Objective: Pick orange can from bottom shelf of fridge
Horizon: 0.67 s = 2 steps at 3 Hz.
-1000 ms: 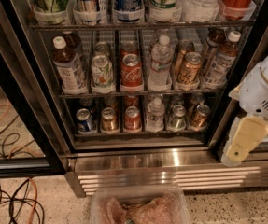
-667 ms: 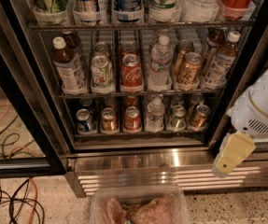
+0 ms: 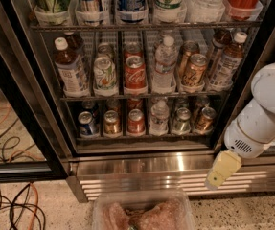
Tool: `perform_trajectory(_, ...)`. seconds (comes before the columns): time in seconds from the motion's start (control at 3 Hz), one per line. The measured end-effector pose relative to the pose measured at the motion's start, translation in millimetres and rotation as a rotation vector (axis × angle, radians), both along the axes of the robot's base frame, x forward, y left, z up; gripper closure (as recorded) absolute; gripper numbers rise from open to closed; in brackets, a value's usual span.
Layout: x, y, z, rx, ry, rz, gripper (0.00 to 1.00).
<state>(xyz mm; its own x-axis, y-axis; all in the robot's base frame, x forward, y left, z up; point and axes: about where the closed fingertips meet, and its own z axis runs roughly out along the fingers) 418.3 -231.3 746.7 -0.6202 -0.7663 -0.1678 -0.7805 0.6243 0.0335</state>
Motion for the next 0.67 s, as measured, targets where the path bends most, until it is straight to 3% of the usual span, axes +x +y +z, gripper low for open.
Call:
perform_trajectory(0.33,0,0,0,0.000,0.000,0.000,0.00)
perform_trajectory(0.67,-4,9,-26,0.067,-0.003,-0.071,0.00)
